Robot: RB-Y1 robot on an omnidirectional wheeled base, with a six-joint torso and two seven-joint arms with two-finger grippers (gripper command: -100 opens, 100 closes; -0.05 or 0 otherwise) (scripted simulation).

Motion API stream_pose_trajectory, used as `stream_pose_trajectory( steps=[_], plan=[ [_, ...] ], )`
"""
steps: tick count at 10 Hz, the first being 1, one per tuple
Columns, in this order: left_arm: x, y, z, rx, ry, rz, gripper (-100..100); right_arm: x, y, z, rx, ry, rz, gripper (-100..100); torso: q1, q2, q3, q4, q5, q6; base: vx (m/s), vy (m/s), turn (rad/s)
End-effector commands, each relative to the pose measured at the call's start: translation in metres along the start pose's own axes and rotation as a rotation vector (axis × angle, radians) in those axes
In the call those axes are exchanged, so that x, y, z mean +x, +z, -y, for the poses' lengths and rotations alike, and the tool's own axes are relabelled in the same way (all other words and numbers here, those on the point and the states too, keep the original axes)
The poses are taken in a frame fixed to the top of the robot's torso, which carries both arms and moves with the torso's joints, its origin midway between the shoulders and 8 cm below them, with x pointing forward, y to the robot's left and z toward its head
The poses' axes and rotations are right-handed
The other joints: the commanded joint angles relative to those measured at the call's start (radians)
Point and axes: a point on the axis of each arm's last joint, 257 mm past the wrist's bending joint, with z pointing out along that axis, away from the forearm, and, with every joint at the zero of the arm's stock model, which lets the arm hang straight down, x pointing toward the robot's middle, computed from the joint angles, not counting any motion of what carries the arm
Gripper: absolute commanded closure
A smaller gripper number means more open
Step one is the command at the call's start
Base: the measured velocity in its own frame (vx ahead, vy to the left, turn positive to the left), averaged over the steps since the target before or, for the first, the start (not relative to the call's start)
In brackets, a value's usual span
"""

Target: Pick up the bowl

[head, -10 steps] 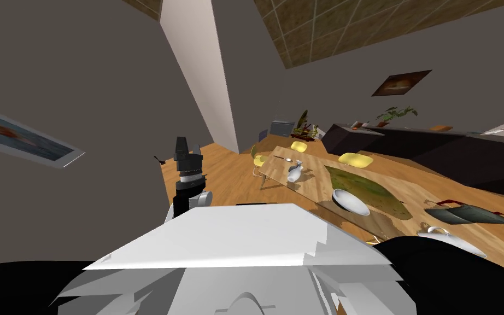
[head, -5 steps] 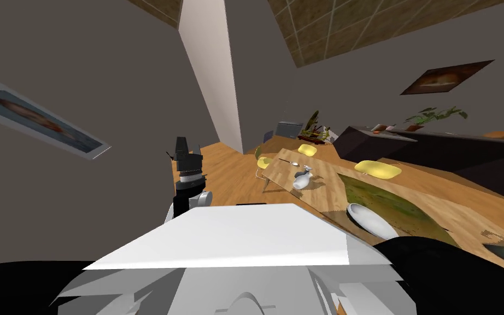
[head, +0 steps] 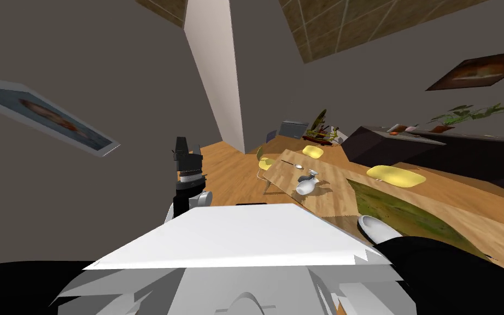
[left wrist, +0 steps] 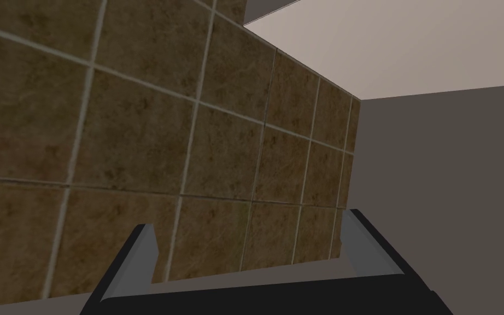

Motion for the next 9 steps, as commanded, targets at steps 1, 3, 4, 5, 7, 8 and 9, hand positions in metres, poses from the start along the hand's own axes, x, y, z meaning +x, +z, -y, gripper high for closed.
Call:
stream_pose_trajectory(
  steps=[1, 3, 4, 5, 7, 8, 9],
  plan=[
    [0.000, 0.000, 0.000, 0.000, 0.000, 0.000, 0, 0.011, -0.006, 0.028, 0.036, -0.052, -0.037, -100, 0.000, 0.000, 0.000, 0.000, 0.000, 0.000, 0.074, -0.019, 0.305],
    [0.000, 0.000, 0.000, 0.000, 0.000, 0.000, 0, 0.013, -0.008, 0.036, 0.044, -0.066, -0.049, -100, -0.005, -0.005, -0.003, -0.001, -0.001, -0.001, 0.087, -0.084, 0.165],
    [0.000, 0.000, 0.000, 0.000, 0.000, 0.000, 0, 0.015, -0.008, 0.039, 0.047, -0.075, -0.056, -100, -0.006, -0.005, -0.003, -0.001, -0.001, -0.001, 0.078, -0.102, 0.168],
    [0.000, 0.000, 0.000, 0.000, 0.000, 0.000, 0, 0.014, -0.006, 0.032, 0.031, -0.080, -0.058, -100, -0.007, -0.005, -0.003, -0.001, -0.001, -0.001, 0.102, -0.112, 0.246],
    [0.000, 0.000, 0.000, 0.000, 0.000, 0.000, 0, 0.014, -0.008, 0.035, 0.038, -0.077, -0.055, 0, -0.004, -0.004, -0.002, -0.001, -0.001, 0.000, 0.029, -0.034, 0.030],
    [0.000, 0.000, 0.000, 0.000, 0.000, 0.000, 0, 0.030, -0.007, 0.028, 0.030, -0.043, -0.080, -100, -0.001, -0.001, -0.001, 0.000, 0.000, 0.000, -0.074, 0.006, 0.305],
    [0.000, 0.000, 0.000, 0.000, 0.000, 0.000, 0, 0.030, -0.007, 0.028, 0.030, -0.029, -0.077, -100, 0.000, 0.003, 0.002, 0.001, 0.000, -0.001, -0.096, -0.005, 0.199]
  ],
)
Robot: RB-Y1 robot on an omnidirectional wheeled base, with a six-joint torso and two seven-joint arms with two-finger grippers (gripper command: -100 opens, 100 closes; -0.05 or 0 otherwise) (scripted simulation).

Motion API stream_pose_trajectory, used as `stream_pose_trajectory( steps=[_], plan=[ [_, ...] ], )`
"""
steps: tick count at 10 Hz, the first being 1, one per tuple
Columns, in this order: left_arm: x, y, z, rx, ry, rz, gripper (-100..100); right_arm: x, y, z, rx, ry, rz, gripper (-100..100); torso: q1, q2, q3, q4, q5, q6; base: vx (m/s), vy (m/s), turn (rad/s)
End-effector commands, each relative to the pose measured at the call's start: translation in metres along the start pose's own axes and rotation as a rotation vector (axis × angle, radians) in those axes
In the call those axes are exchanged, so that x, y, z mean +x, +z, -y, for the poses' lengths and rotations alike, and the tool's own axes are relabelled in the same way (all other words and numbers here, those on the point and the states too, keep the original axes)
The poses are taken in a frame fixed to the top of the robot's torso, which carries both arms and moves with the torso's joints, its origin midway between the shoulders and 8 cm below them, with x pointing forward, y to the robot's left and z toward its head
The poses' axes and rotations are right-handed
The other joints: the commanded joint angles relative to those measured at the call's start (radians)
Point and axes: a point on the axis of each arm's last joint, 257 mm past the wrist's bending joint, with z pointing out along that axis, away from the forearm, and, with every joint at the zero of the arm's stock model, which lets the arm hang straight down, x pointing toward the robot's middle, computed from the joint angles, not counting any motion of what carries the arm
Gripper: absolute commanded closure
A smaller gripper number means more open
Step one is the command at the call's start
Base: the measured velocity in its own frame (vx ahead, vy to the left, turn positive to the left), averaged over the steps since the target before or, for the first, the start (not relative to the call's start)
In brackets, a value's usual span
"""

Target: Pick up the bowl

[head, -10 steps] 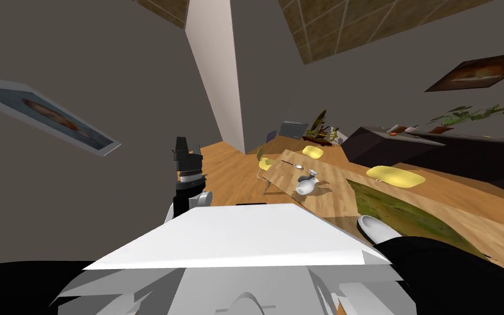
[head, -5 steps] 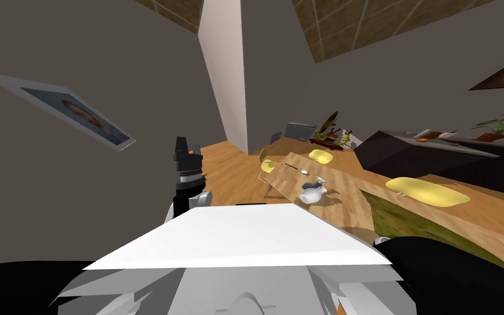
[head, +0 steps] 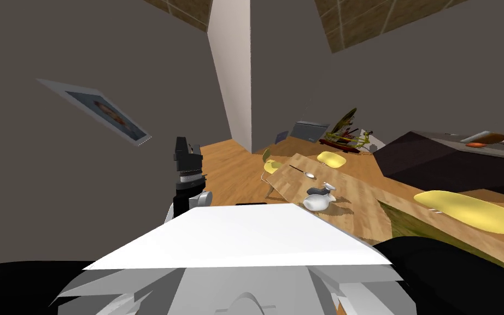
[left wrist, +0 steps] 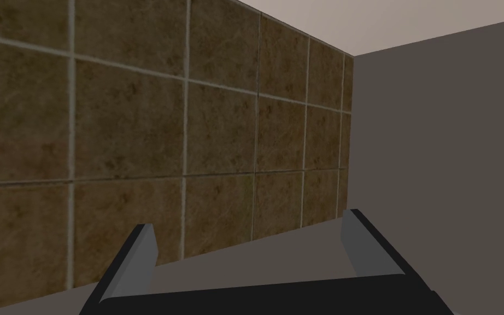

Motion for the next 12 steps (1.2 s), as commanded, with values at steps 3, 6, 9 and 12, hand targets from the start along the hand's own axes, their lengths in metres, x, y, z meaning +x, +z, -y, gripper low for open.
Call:
stream_pose_trajectory(
  steps=[3, 6, 9, 12],
  plan=[
    [0.000, 0.000, 0.000, 0.000, 0.000, 0.000, 0, 0.035, 0.002, -0.015, -0.017, 0.060, -0.056, -100, 0.000, 0.002, 0.001, 0.001, 0.000, 0.000, -0.115, 0.001, 0.275],
    [0.000, 0.000, 0.000, 0.000, 0.000, 0.000, 0, 0.049, 0.003, -0.022, -0.021, 0.117, -0.077, -100, 0.000, -0.001, 0.000, 0.000, 0.000, 0.001, -0.070, 0.016, 0.156],
    [0.000, 0.000, 0.000, 0.000, 0.000, 0.000, 0, 0.063, 0.002, -0.028, -0.023, 0.183, -0.097, -100, 0.001, 0.001, 0.001, 0.000, 0.000, -0.001, -0.092, 0.021, 0.223],
    [0.000, 0.000, 0.000, 0.000, 0.000, 0.000, 0, 0.093, 0.001, -0.039, -0.024, 0.229, -0.150, -100, 0.000, 0.001, 0.001, 0.000, 0.000, 0.001, -0.105, 0.019, 0.290]
  ],
)
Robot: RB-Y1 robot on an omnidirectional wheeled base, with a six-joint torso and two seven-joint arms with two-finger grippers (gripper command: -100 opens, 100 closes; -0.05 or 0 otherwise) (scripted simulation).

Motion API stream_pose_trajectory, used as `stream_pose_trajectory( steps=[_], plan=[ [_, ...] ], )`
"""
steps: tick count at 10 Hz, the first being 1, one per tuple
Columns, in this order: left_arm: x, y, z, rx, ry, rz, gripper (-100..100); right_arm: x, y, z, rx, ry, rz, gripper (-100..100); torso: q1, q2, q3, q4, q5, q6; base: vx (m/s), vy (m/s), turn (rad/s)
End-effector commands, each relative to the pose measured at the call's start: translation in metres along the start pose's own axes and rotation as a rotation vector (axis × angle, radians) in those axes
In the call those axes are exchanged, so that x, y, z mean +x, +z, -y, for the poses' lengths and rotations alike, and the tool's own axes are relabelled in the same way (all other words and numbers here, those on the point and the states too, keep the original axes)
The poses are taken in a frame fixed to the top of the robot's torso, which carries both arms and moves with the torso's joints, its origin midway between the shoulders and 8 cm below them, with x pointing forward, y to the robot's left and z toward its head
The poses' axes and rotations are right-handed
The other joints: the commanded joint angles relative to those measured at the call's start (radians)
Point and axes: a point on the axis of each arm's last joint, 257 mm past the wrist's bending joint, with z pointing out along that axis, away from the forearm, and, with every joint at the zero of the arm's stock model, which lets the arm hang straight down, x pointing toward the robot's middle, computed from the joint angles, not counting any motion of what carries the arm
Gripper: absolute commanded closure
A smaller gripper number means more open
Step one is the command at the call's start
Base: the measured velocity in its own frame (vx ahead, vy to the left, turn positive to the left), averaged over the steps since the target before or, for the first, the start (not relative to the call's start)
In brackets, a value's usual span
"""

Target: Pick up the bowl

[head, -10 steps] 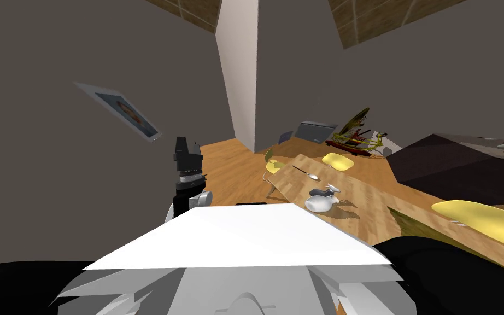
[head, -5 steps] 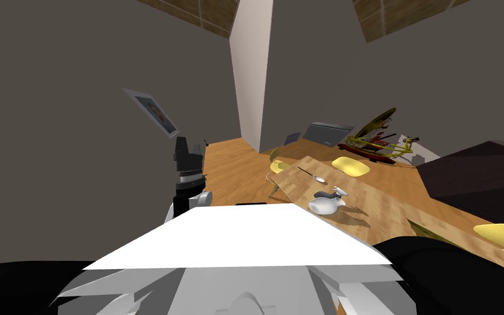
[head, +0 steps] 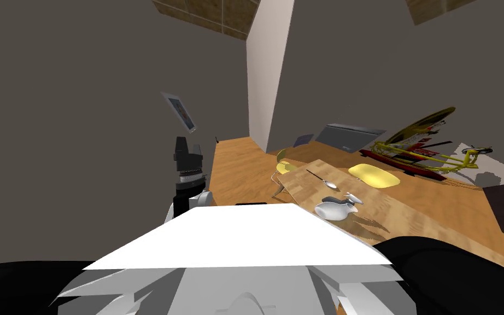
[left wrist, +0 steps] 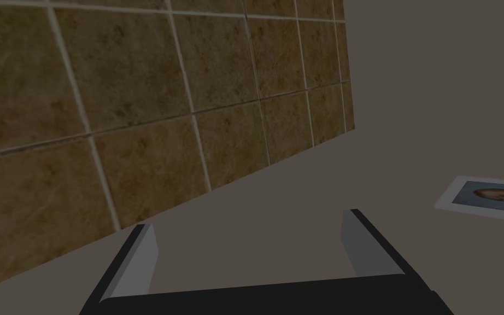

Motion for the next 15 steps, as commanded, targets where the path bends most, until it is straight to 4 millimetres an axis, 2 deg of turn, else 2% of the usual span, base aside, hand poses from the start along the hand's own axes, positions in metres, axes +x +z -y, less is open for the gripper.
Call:
stream_pose_trajectory(
  steps=[1, 2, 3, 4, 5, 6, 7, 9, 10, 14, 15],
  plan=[
    [0.000, 0.000, 0.000, 0.000, 0.000, 0.000, 0, 0.006, 0.002, 0.001, 0.003, 0.042, -0.006, -100, 0.000, 0.000, 0.000, 0.000, 0.000, 0.000, -0.095, 0.018, 0.142],
    [0.000, 0.000, 0.000, 0.000, 0.000, 0.000, 0, 0.005, 0.002, 0.000, 0.003, 0.052, -0.004, -100, -0.001, -0.001, 0.000, 0.000, 0.000, 0.002, -0.044, 0.016, -0.067],
    [0.000, 0.000, 0.000, 0.000, 0.000, 0.000, 0, 0.021, 0.002, -0.001, 0.007, 0.069, -0.031, -100, -0.001, -0.003, -0.001, 0.000, 0.000, 0.002, -0.081, 0.036, 0.314],
    [0.000, 0.000, 0.000, 0.000, 0.000, 0.000, 0, 0.020, 0.002, -0.001, 0.006, 0.093, -0.026, -100, 0.000, -0.002, -0.001, 0.000, 0.000, 0.000, -0.078, 0.029, 0.212],
    [0.000, 0.000, 0.000, 0.000, 0.000, 0.000, 0, 0.036, 0.003, -0.002, 0.011, 0.102, -0.053, -100, 0.000, -0.002, -0.001, 0.000, 0.000, 0.001, -0.119, 0.060, 0.342],
    [0.000, 0.000, 0.000, 0.000, 0.000, 0.000, 0, 0.034, 0.003, -0.002, 0.012, 0.132, -0.048, -100, 0.001, 0.000, 0.000, 0.000, 0.000, 0.000, -0.095, 0.041, 0.157],
    [0.000, 0.000, 0.000, 0.000, 0.000, 0.000, 0, 0.049, 0.003, -0.005, 0.015, 0.138, -0.072, -100, 0.001, -0.001, 0.000, 0.000, 0.000, 0.002, -0.087, 0.025, 0.267],
    [0.000, 0.000, 0.000, 0.000, 0.000, 0.000, 0, 0.046, 0.002, -0.004, 0.017, 0.153, -0.067, -100, 0.000, -0.001, -0.001, 0.000, 0.000, 0.002, -0.056, 0.025, 0.097],
    [0.000, 0.000, 0.000, 0.000, 0.000, 0.000, 0, 0.046, 0.002, -0.004, 0.017, 0.155, -0.068, 100, -0.001, -0.004, -0.002, -0.001, 0.000, 0.002, -0.006, 0.003, -0.005],
    [0.000, 0.000, 0.000, 0.000, 0.000, 0.000, 0, 0.046, 0.002, -0.005, 0.015, 0.153, -0.068, 100, -0.003, -0.006, -0.003, -0.001, 0.000, 0.002, 0.000, 0.000, 0.000],
    [0.000, 0.000, 0.000, 0.000, 0.000, 0.000, 0, 0.046, 0.002, -0.005, 0.014, 0.153, -0.068, 0, -0.002, -0.006, -0.004, -0.001, 0.001, 0.002, 0.000, 0.000, 0.000]
  ],
)
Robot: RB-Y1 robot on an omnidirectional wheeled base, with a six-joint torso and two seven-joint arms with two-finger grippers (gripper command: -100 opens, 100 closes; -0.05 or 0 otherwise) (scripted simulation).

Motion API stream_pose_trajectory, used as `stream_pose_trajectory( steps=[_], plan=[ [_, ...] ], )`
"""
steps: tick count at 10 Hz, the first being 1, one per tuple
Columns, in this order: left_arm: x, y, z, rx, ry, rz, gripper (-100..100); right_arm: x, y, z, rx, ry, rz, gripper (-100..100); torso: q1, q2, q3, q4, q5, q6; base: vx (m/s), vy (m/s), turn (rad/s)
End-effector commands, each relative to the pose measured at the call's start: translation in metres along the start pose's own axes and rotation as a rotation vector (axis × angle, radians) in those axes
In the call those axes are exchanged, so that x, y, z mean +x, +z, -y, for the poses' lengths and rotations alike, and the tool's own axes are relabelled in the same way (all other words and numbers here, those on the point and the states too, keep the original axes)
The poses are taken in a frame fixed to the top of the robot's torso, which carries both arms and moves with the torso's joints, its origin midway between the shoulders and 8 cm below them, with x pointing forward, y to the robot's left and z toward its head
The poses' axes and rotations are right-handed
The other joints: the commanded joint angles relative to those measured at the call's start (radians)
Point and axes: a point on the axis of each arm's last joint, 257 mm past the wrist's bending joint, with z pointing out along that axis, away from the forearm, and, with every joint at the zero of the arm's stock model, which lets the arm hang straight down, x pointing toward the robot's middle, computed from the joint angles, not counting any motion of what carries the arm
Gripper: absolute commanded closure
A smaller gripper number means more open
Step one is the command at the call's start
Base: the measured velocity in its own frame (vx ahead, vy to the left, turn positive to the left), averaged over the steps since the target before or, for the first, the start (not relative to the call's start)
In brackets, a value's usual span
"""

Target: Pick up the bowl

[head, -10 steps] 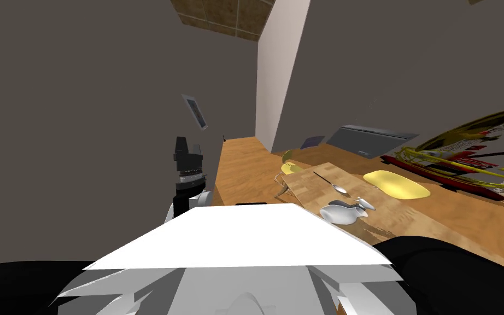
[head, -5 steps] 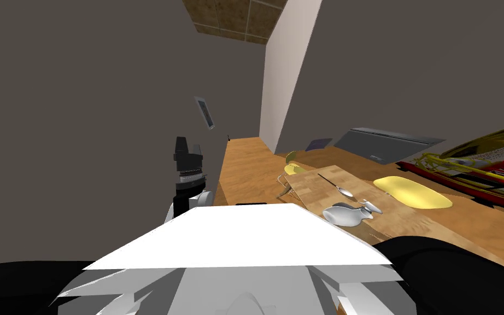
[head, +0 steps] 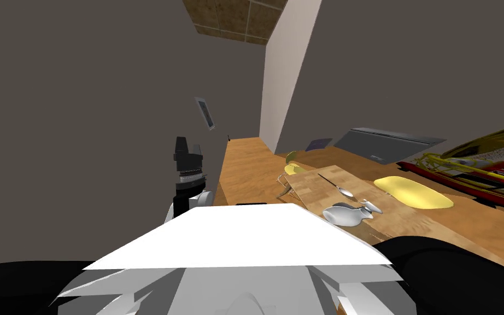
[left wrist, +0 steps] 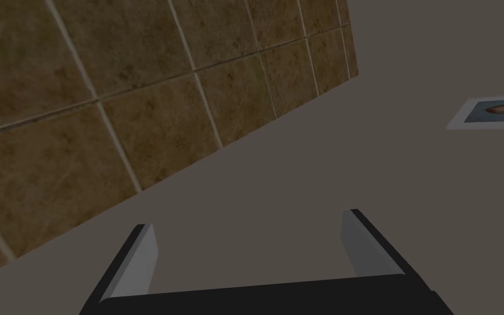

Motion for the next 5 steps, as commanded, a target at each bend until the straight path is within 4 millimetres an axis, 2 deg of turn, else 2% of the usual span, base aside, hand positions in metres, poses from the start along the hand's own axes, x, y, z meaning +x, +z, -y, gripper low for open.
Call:
stream_pose_trajectory(
  steps=[1, 2, 3, 4, 5],
  plan=[
    [0.000, 0.000, 0.000, 0.000, 0.000, 0.000, 0, -0.012, 0.000, 0.001, -0.003, -0.020, 0.020, 100, 0.000, 0.000, 0.000, 0.000, 0.000, 0.000, 0.076, -0.027, -0.335],
    [0.000, 0.000, 0.000, 0.000, 0.000, 0.000, 0, -0.028, -0.001, 0.000, -0.010, -0.025, 0.048, 100, 0.000, -0.003, -0.002, -0.001, 0.000, 0.003, 0.146, -0.057, -0.425],
    [0.000, 0.000, 0.000, 0.000, 0.000, 0.000, 0, -0.024, -0.002, 0.004, -0.002, -0.058, 0.037, 100, -0.003, -0.006, -0.003, -0.001, -0.001, 0.003, 0.130, -0.055, -0.290],
    [0.000, 0.000, 0.000, 0.000, 0.000, 0.000, 0, -0.027, -0.001, 0.000, -0.009, -0.060, 0.041, 100, -0.003, -0.006, -0.003, -0.002, -0.001, 0.003, 0.067, -0.027, -0.037],
    [0.000, 0.000, 0.000, 0.000, 0.000, 0.000, 0, -0.042, -0.003, -0.001, -0.014, -0.081, 0.067, 100, -0.002, -0.004, -0.002, -0.001, 0.000, 0.001, 0.079, -0.040, -0.279]
  ],
)
